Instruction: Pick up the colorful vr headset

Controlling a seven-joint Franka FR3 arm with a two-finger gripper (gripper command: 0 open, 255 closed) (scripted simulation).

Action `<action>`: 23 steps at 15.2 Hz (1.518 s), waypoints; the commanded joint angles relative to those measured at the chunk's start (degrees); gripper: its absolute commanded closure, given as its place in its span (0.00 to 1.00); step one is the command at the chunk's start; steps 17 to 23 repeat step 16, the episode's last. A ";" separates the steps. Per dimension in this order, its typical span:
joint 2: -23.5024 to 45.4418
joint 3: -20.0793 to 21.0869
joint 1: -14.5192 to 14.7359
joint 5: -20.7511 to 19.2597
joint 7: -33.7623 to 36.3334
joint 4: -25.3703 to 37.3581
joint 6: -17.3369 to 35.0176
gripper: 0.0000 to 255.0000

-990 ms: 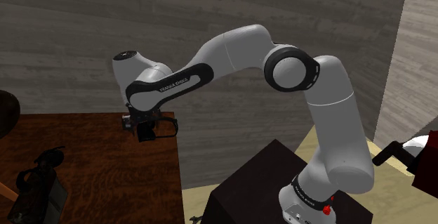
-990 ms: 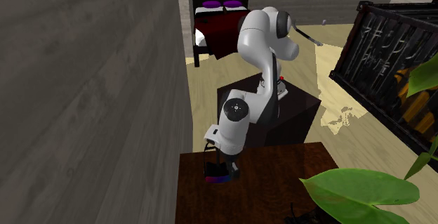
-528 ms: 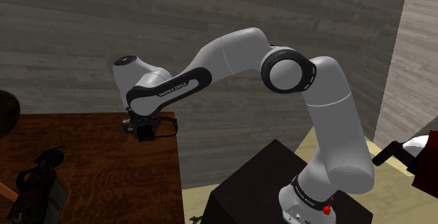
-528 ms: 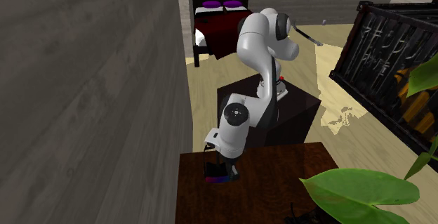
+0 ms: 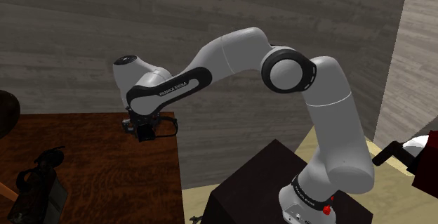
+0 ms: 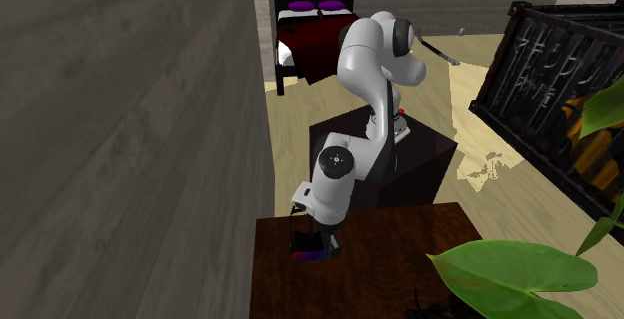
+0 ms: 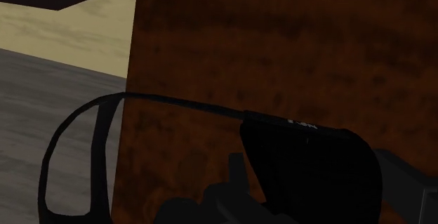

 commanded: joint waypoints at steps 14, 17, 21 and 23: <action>-5.60 1.30 -0.60 1.96 -1.59 2.12 -7.59 1.00; -5.65 1.31 -0.60 1.98 -1.61 2.16 -7.68 1.00; -5.65 1.31 -0.60 1.98 -1.61 2.16 -7.68 1.00; -5.65 1.31 -0.60 1.98 -1.61 2.16 -7.68 1.00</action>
